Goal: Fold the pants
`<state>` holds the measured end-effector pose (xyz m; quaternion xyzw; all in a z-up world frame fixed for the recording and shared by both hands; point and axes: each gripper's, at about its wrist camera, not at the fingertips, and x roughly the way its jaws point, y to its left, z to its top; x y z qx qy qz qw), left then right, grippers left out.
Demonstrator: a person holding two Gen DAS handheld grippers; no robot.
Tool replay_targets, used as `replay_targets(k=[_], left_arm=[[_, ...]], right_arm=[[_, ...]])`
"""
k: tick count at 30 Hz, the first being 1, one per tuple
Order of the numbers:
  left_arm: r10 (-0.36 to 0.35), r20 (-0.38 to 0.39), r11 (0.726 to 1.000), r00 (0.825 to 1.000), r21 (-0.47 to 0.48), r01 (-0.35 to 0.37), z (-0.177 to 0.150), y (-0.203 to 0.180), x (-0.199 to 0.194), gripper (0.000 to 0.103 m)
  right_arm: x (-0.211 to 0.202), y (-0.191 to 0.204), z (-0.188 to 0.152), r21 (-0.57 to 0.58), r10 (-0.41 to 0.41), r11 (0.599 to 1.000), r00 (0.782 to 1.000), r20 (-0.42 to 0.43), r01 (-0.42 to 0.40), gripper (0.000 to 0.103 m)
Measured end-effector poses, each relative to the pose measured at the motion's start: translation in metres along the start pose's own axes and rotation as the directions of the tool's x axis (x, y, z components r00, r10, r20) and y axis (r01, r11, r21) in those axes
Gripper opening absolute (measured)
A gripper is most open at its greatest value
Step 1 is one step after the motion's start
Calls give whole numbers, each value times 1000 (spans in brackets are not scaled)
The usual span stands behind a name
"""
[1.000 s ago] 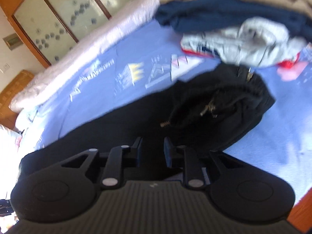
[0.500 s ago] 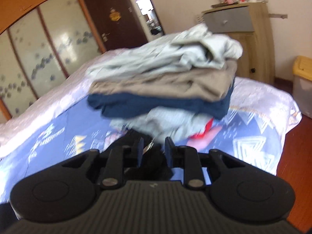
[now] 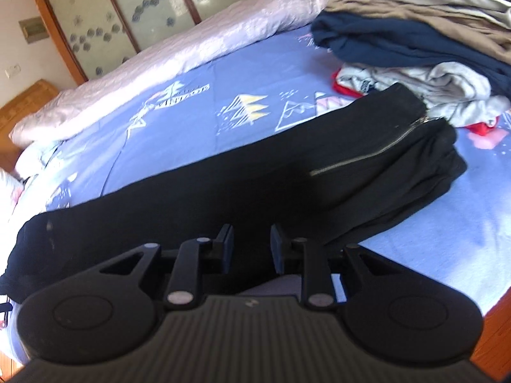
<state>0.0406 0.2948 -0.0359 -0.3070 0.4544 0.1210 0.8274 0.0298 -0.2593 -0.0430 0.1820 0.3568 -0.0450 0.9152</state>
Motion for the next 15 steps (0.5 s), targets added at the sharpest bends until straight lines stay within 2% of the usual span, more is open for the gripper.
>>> replay_targets(k=[2,4,5,8,9,10,11,13,14,15], left_arm=[[3,-5,997,1000,-71,-4,7,11,11,54],[-33,19,996,999,-86,35,18,12,20,55],[-43,40,997,998,-69,45,27,9,25,51],[-42,56,996,998,-76,46,50,4,33,16],[-63,69,994,996,-86,69,53,1,25,15],[-98,125,993,987,-60,106,54,-5,9,14],[-137,204,991,969,18,136,50,-17,-11,14],[-199,346,965,917,234,121,41,-47,-47,14],[-223,390,946,893,308,102,38,-56,-58,14],[-235,413,934,880,347,87,35,-60,-62,14]], right_arm=[[3,1,-2,0,-1,1000,1000,-6,1,29],[6,2,-3,-2,-11,1000,1000,-21,11,29],[6,3,-4,-4,-20,1000,999,-25,20,29],[2,0,-4,11,-43,999,999,-17,43,30],[0,-2,-3,16,-49,999,999,-11,50,30],[-2,-4,-3,20,-57,998,998,-3,57,30],[-5,-6,-2,23,-64,998,998,5,64,30],[-6,-9,0,28,-82,996,997,9,82,30],[-4,-10,0,34,-91,995,996,4,91,30],[-1,-11,0,41,-96,995,995,-5,96,30]])
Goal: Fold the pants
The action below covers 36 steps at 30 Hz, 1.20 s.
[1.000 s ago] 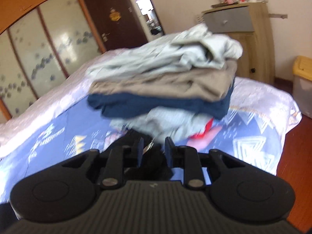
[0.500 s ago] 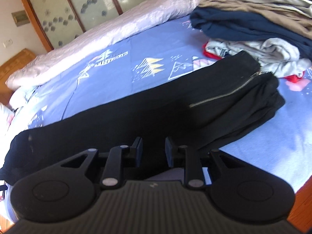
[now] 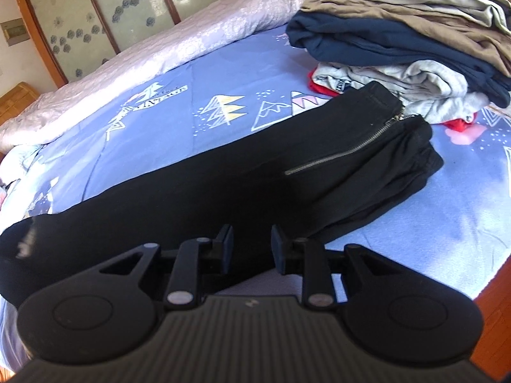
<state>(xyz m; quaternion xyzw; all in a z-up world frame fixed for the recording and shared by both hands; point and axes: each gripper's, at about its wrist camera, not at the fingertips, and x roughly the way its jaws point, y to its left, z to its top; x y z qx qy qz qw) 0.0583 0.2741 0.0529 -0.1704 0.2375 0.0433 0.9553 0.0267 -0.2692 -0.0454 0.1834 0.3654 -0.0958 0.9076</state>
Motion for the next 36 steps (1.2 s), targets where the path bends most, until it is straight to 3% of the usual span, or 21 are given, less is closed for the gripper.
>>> replay_targets(k=[2,4,6,7,9,10,12,14,16,18,19,22,25,27,29,31,33,34,35,36], left_arm=[[21,-12,1000,1000,4,-21,-6,8,4,15],[100,-138,993,985,-46,-108,-20,31,33,18],[177,-396,968,901,-95,-232,-48,55,81,22],[137,-344,968,929,-151,-199,-53,63,68,22],[130,-368,973,921,-131,-190,-41,56,57,26],[137,-355,976,925,-113,-188,-35,52,51,28],[98,-311,974,945,-164,-155,-23,52,41,54],[38,-328,963,944,-239,-122,-18,60,54,62],[38,-360,952,932,-270,-143,-16,67,70,59],[40,-395,936,918,-306,-172,-18,72,86,19],[4,-403,932,915,-331,-150,-14,72,92,19],[-45,-337,949,940,-308,-66,24,43,98,18],[-204,-199,951,959,-270,147,71,1,77,17],[-313,-92,934,945,-209,289,93,-19,52,17],[-369,-20,915,929,-181,360,95,-17,34,17],[-348,-15,920,937,-198,338,84,5,32,17],[-265,-99,932,959,-282,228,58,43,53,18],[-222,-161,930,962,-333,159,44,60,67,18],[-172,-252,924,952,-378,67,25,80,89,18],[-122,-347,922,930,-386,-22,6,94,111,18]], right_arm=[[7,3,0,19,-2,1000,1000,-18,2,30],[12,8,-1,26,8,1000,999,-31,-7,30],[14,18,-3,-7,28,1000,999,-38,-28,30],[15,23,-4,-34,30,999,999,-39,-32,30],[14,32,-5,-87,29,996,999,-32,-32,30],[13,34,-5,-97,33,995,999,-33,-36,30],[15,37,-4,-81,58,995,997,-50,-62,31],[16,41,-2,-58,98,993,993,-63,-102,31],[17,52,1,-58,142,987,987,-78,-147,31],[19,73,2,-108,175,977,981,-85,-184,31],[20,84,2,-139,183,971,979,-84,-194,31],[20,115,2,-213,212,951,975,-70,-222,31],[18,131,3,-227,239,942,969,-62,-247,31],[18,134,2,-226,253,938,965,-69,-262,31],[20,139,-3,-232,254,935,963,-87,-268,31],[26,142,-7,-236,252,933,962,-108,-271,31],[32,146,-13,-236,245,933,959,-139,-273,31],[35,147,-15,-237,243,932,958,-153,-274,32],[39,148,-18,-239,239,932,957,-166,-274,32],[42,150,-22,-239,233,932,956,-178,-272,32]])
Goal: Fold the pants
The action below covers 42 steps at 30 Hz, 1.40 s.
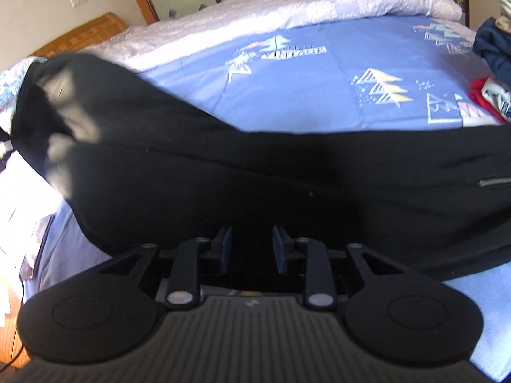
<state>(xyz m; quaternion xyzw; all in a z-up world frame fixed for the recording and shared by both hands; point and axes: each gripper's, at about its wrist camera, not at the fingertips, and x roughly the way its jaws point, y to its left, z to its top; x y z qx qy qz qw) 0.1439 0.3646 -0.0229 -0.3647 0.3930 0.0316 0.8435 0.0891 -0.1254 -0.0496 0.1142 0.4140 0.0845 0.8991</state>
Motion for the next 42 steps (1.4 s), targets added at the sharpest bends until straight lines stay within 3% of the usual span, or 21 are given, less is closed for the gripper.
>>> replay_targets(k=[1,2,4,6,10,13,16,18,20,23,25,26,29,31,33,34,35,38,40,42], left_arm=[[84,-74,996,994,-15,-85,-6,16,24,18],[123,-120,991,985,-34,-128,-12,29,41,20],[72,-69,995,995,-70,-77,-18,33,32,24],[109,-54,993,993,-36,-111,-16,21,24,30],[169,54,984,984,49,-172,-14,-1,-1,37],[207,85,978,975,2,-208,-5,-4,-21,37],[125,163,992,979,-2,-127,1,-15,-47,37],[67,132,992,989,95,-80,4,-36,-42,40],[32,40,986,999,161,-38,7,-55,-27,43],[22,-54,993,998,116,-15,7,-61,-3,52],[69,-84,995,994,78,-63,8,-58,18,58],[90,-100,995,991,52,-85,8,-53,30,56],[15,-170,996,985,-84,-30,15,-40,58,11],[-7,-120,991,993,-130,-9,29,-42,64,10],[85,2,990,996,-111,-84,47,-50,65,9],[140,62,986,988,-99,-133,53,-53,69,10],[166,69,982,984,-103,-159,58,-54,79,12],[167,-18,975,986,-143,-168,61,-48,108,16],[129,23,982,991,-145,-125,56,-48,94,26],[98,88,985,991,-149,-84,50,-49,68,51]], right_arm=[[3,1,-2,5,-1,1000,1000,-12,1,32],[6,2,-3,11,4,1000,1000,-21,-3,32],[6,5,-6,14,14,1000,1000,-25,-14,32],[5,7,-8,-4,22,1000,999,-27,-22,32],[5,8,-6,7,36,999,999,-27,-36,34],[8,11,-3,4,65,998,997,-35,-65,34],[7,18,-2,-16,71,997,997,-20,-71,34],[8,17,-4,1,75,997,997,-31,-75,35],[10,14,-6,19,74,997,996,-45,-73,35],[8,10,-8,34,73,997,996,-46,-71,35],[8,7,-10,46,70,997,996,-47,-68,35],[8,5,-10,52,67,997,996,-50,-65,35],[10,2,-11,62,66,996,996,-56,-62,35],[9,2,-11,52,64,997,997,-51,-62,35],[10,2,-11,51,64,997,997,-48,-62,35],[11,2,-11,56,65,996,997,-47,-63,35],[12,1,-11,60,66,996,997,-49,-63,35],[13,-4,-11,78,64,995,996,-58,-60,35],[9,-6,-11,80,67,995,997,-45,-63,35],[6,-9,-10,82,60,995,998,-31,-57,35]])
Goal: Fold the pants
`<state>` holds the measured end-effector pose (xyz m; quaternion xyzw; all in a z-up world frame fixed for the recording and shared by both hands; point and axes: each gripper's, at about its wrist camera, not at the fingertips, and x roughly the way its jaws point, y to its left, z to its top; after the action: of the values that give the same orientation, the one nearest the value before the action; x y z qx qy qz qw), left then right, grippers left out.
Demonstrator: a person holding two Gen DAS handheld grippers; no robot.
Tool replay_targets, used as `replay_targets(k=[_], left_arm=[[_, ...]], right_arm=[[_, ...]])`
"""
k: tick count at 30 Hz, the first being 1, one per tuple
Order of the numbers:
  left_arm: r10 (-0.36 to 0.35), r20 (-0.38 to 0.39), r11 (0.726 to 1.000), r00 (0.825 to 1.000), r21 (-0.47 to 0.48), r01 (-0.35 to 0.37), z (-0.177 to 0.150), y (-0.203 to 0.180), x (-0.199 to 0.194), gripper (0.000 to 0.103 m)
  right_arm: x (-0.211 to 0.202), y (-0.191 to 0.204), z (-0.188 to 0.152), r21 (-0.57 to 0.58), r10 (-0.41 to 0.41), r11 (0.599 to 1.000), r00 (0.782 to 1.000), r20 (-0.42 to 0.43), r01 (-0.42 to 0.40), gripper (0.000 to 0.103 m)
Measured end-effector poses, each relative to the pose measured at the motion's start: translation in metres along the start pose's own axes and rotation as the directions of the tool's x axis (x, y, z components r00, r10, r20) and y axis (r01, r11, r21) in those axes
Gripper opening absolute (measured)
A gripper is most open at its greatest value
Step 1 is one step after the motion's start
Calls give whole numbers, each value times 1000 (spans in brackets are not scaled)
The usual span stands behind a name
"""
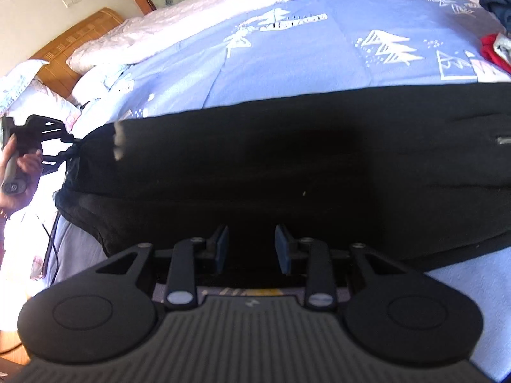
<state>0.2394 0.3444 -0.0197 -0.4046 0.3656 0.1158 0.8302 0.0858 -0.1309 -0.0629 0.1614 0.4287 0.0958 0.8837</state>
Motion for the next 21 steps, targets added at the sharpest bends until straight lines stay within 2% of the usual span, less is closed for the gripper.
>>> replay_targets(k=[2,5,7,10,11,12,13,14,15,16,19,21], left_arm=[[-35,78,999,996,-9,36,-7,4,-31,53],[-17,117,1000,993,-16,19,-24,3,-55,53],[-45,80,998,996,40,42,-38,-8,-53,52],[-63,-24,972,998,227,67,-66,-42,-23,51],[-43,-42,952,998,301,54,-74,-51,-7,54],[42,-39,924,998,383,-24,-81,-57,15,54],[193,-39,892,980,422,-159,-84,-56,43,54],[245,-53,888,968,412,-203,-83,-46,62,50],[205,-23,907,978,381,-181,-80,-43,58,50],[215,-47,916,976,355,-185,-76,-44,57,49],[218,-64,920,974,347,-183,-78,-51,38,49],[167,-56,926,984,351,-137,-87,-52,14,51]], right_arm=[[-1,-3,-1,19,3,1000,1000,7,-3,35],[-2,-5,-4,46,5,999,1000,14,-6,35],[-5,-2,-7,42,9,999,1000,23,-10,36],[-12,4,-11,3,6,1000,999,42,-6,36],[-15,5,-12,-7,4,1000,999,50,-4,36],[-18,4,-12,-13,1,1000,998,56,0,36],[-23,2,-11,-11,-5,1000,998,64,6,36],[-31,-5,-7,1,-12,1000,997,78,12,36],[-41,-13,-4,22,-24,1000,995,101,22,36],[-52,-23,-2,48,-41,998,991,126,35,36],[-91,-72,-4,164,-143,980,969,201,110,36],[-118,-114,-11,288,-239,943,942,237,167,36]])
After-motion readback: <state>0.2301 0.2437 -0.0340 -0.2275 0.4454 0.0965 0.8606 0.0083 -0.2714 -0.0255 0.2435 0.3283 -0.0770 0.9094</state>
